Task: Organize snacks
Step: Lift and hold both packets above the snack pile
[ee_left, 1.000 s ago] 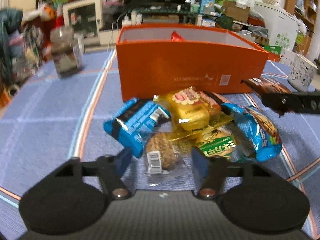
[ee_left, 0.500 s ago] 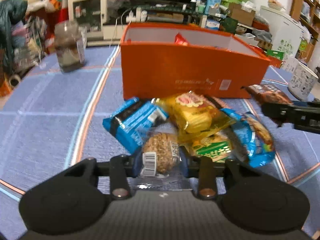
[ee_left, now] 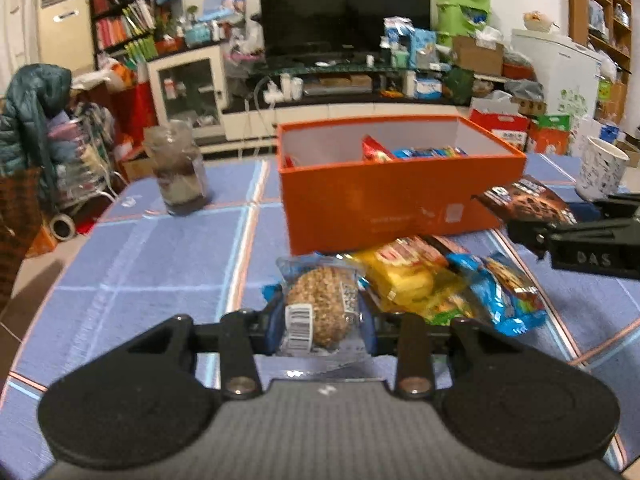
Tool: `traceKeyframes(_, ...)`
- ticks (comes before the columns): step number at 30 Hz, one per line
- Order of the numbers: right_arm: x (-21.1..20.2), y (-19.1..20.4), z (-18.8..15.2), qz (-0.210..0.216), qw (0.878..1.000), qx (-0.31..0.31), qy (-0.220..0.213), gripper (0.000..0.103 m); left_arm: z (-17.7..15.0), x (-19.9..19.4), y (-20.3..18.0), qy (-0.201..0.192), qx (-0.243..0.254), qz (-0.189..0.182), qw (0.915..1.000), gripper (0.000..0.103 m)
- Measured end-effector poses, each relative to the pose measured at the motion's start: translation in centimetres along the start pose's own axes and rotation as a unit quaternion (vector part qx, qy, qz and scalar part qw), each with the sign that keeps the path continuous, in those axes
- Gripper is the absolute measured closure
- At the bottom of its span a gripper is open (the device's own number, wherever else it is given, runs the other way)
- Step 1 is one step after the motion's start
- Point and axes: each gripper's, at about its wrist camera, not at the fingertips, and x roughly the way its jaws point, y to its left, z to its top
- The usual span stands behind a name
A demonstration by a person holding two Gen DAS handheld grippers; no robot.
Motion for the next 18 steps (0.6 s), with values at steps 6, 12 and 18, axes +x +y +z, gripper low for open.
traceKeyframes(6,-0.6,1.0,0.4,0.004,1.0,-0.027,-0.012,0.063,0.5,0.4,1.1,-0.007,-0.011,0.019,0.9997,0.069)
traceKeyframes(12,-1.1,-0.7,1.0,-0.008,1.0,-0.004,-0.022,0.063,0.5,0.5,1.5,-0.008,-0.014,0.028,0.9995,0.069)
traceKeyframes(18,-1.1,-1.4,0.8,-0.006,1.0,0.005,-0.017,0.063,0.4,0.5,1.1,-0.009,-0.01,0.025,0.9996,0.069)
